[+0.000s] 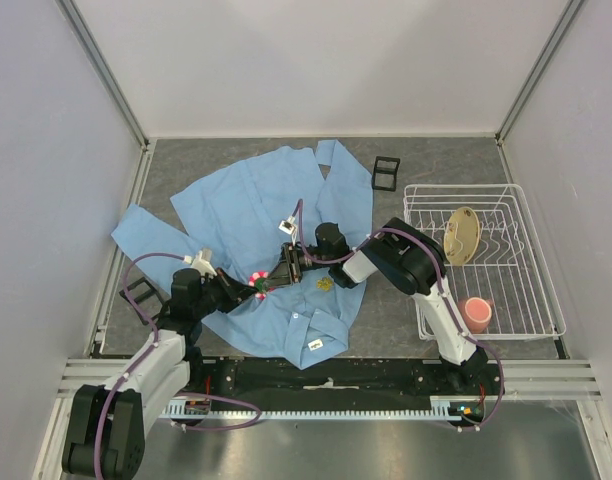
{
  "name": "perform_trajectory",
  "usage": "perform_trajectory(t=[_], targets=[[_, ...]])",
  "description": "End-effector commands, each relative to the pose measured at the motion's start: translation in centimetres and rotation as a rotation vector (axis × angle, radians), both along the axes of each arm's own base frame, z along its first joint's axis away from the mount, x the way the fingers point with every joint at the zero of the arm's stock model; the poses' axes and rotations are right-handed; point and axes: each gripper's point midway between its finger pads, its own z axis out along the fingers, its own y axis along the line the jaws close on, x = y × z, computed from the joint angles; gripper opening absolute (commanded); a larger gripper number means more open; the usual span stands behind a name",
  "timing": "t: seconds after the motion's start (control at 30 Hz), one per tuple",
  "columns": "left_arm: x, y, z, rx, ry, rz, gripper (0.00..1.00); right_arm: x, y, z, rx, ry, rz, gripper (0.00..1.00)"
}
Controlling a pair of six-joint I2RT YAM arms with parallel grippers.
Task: Remove the brooch from the garment
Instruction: Remove the brooch from the clothes.
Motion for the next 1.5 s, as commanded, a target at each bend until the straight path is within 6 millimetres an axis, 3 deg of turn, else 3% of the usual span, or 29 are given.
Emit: perform_trajectory(t=[0.0,0.2,0.53,0.6,0.9,1.0,1.03,1.1,1.13,1.2,1.33,1.47], targets=[[1.4,-0.1,1.9,-0.001,-0.082,-0.002,0.02,-1.9,0.5,1.0,0.052,-0.033,0.092,0.39],[1.5,-0.6,2.9,-0.028,-0.101,-0.018,0.02,-2.4,1.2,-0.8,-0.035,-0.065,0.103,0.33],[1.2,-1.3,3.7,-0.088,-0.103,-0.038,0.02,-1.2,1.8,-2.7,-0.132,-0.068,0.046,0.02],[1.1,-1.4,3.7,-0.095,-0.099,-0.042,0.02,-0.9,1.9,-3.3,-0.171,-0.063,0.026,0.00],[0.8,-1.6,3.1,-0.107,-0.081,-0.048,0.02,0.4,1.7,-5.1,-0.306,-0.097,-0.063,0.00],[0.8,-1.4,2.7,-0.097,-0.068,-0.036,0.02,0.0,1.5,-4.4,-0.275,-0.087,-0.049,0.00],[0.8,-1.2,2.4,-0.087,-0.061,-0.027,0.02,-0.1,1.8,-3.0,-0.214,-0.094,-0.031,0.02],[0.7,-0.9,1.8,-0.066,-0.033,-0.016,0.02,-0.3,1.2,-2.1,-0.168,-0.018,-0.029,0.18],[0.7,-0.7,1.6,-0.053,-0.024,-0.007,0.02,-0.2,1.2,-0.4,-0.091,-0.043,-0.019,0.32],[0.6,-0.5,1.2,-0.029,-0.007,-0.008,0.02,0.1,0.3,0.5,-0.059,0.009,-0.032,0.42],[0.7,-0.4,1.1,-0.006,-0.009,-0.017,0.02,0.5,-0.3,1.9,-0.017,-0.005,-0.039,0.43],[0.9,-0.4,1.0,0.008,-0.003,-0.032,0.02,0.3,-0.4,2.1,0.003,0.010,-0.036,0.35]])
